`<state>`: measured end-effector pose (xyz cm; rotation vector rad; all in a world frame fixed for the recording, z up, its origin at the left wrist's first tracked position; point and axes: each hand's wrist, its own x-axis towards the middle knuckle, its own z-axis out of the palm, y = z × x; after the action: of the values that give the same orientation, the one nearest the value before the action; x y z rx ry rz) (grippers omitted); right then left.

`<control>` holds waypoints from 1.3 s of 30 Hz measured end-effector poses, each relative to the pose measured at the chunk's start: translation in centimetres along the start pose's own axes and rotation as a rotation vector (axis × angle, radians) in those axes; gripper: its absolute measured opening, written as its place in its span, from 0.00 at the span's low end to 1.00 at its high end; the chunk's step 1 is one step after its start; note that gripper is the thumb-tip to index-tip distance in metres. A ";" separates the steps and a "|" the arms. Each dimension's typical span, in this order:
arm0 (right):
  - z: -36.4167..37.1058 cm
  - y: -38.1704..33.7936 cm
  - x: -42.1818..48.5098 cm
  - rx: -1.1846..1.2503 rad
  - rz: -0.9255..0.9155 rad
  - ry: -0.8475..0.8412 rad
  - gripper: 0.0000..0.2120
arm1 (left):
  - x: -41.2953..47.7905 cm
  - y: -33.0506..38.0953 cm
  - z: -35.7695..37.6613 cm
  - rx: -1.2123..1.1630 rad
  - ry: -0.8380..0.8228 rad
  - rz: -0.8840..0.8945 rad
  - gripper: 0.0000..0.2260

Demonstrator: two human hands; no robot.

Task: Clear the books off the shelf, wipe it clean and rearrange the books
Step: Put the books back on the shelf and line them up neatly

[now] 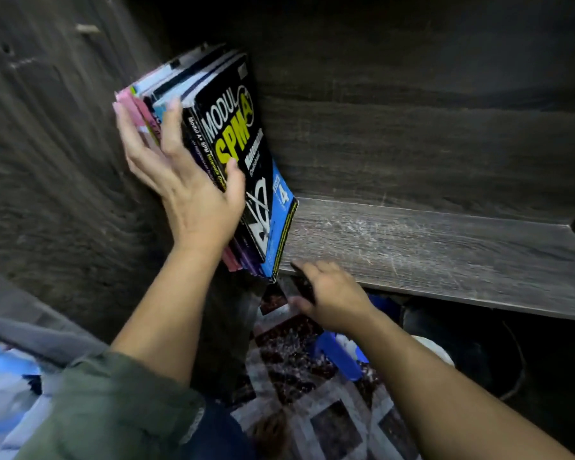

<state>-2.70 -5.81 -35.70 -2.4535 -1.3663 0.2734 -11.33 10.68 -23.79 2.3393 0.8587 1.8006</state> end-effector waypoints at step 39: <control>1.3 0.8 5.2 -0.140 0.034 -0.038 0.35 | 3.5 -2.3 1.6 0.199 -0.030 0.262 0.37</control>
<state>0.24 -1.56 -37.23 -2.6001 -1.4047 0.2404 -10.25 14.71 -22.09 2.7091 0.7934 1.8418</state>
